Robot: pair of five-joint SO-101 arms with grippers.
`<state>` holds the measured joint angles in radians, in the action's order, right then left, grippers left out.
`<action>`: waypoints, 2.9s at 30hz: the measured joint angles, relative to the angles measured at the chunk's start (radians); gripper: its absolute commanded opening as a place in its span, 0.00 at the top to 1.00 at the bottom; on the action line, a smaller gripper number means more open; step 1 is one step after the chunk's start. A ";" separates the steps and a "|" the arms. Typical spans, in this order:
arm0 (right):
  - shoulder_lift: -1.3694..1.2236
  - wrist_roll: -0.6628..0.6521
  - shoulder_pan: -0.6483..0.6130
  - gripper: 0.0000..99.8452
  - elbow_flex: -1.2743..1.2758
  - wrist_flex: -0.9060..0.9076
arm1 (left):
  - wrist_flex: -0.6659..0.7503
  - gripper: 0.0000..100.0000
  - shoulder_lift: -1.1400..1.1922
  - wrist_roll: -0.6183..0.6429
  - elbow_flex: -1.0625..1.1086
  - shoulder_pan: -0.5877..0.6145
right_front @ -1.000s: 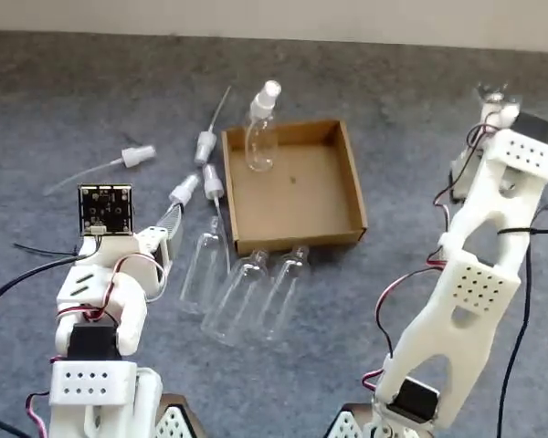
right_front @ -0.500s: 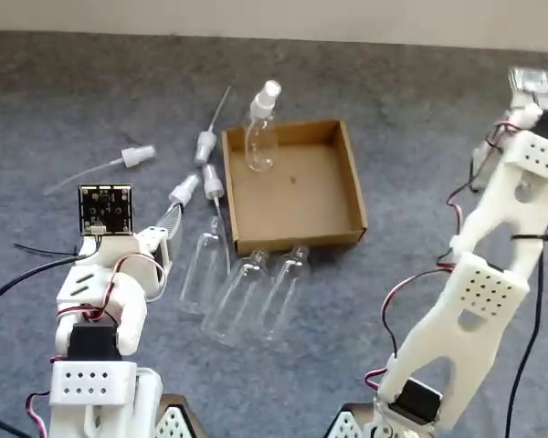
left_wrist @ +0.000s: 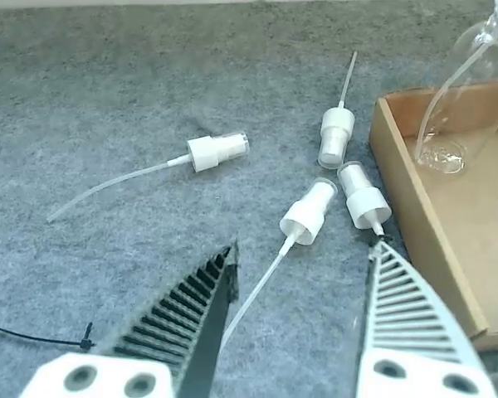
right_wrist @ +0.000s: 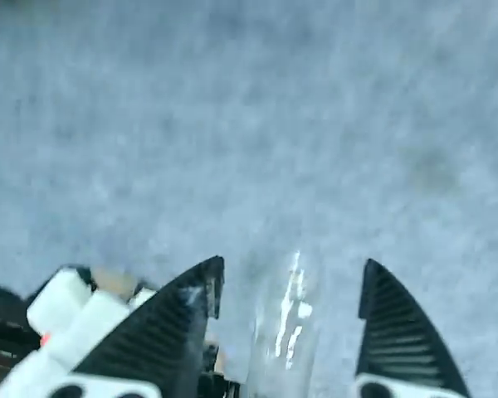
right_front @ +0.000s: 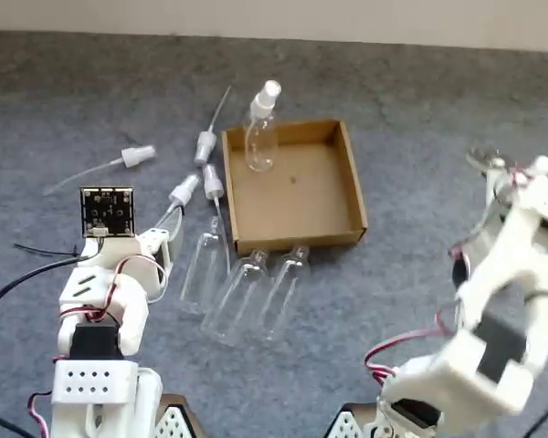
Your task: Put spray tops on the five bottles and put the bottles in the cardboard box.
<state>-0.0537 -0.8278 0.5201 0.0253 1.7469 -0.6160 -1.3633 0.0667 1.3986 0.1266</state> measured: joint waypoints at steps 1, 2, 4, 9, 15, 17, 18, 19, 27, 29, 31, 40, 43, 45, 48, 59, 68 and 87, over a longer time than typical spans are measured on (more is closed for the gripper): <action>0.054 -0.028 0.023 0.74 0.055 0.000 | 0.000 0.77 0.000 0.000 0.000 0.000; 0.098 -0.052 0.046 0.73 0.100 0.000 | 0.000 0.77 0.000 0.000 0.000 0.000; 0.180 -0.101 0.089 0.72 0.184 0.000 | 0.000 0.77 0.000 0.000 0.000 0.000; 0.293 -0.242 0.201 0.71 0.359 0.000 | 0.000 0.77 0.000 0.000 0.000 0.000; 0.315 -0.328 0.322 0.71 0.470 -0.061 | 0.000 0.77 0.000 0.000 0.000 0.000; 0.315 -0.351 0.350 0.71 0.514 -0.095 | 0.000 0.77 0.000 0.000 0.000 0.000; 0.315 -0.370 0.356 0.71 0.531 -0.106 | 0.000 0.77 0.000 0.000 0.000 0.000; 0.315 -0.385 0.364 0.71 0.549 -0.112 | 0.000 0.77 0.000 0.000 0.000 0.000; 0.316 -0.440 0.440 0.71 0.585 -0.235 | 0.000 0.77 0.000 0.000 0.000 0.000; 0.316 -0.442 0.450 0.71 0.617 -0.267 | 0.000 0.77 0.000 0.000 0.000 0.000; 0.316 -0.442 0.450 0.71 0.663 -0.301 | 0.000 0.77 0.000 0.000 0.000 0.000; 0.316 -0.446 0.450 0.82 0.821 -0.460 | 0.000 0.77 0.000 0.000 0.000 0.000; 0.316 -0.446 0.450 0.92 0.822 -0.465 | 0.000 0.77 0.000 0.000 0.000 0.000; 0.316 -0.446 0.450 0.96 0.822 -0.465 | 0.000 0.77 0.000 0.000 0.000 0.000; 0.316 -0.446 0.443 0.97 0.822 -0.465 | 0.000 0.77 0.000 0.000 0.000 0.000; 0.316 -0.003 0.040 0.97 0.669 -0.502 | 0.000 0.77 0.000 0.000 0.000 0.000; 0.109 0.338 -0.242 0.97 0.298 -0.505 | 0.000 0.77 0.000 0.000 0.000 0.000; -0.790 0.367 -0.239 0.78 -0.815 -0.086 | 0.000 0.77 0.000 0.000 0.000 0.000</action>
<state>-0.8439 -0.4611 0.2808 -0.7894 1.6609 -0.6160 -1.3633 0.0667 1.3986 0.1266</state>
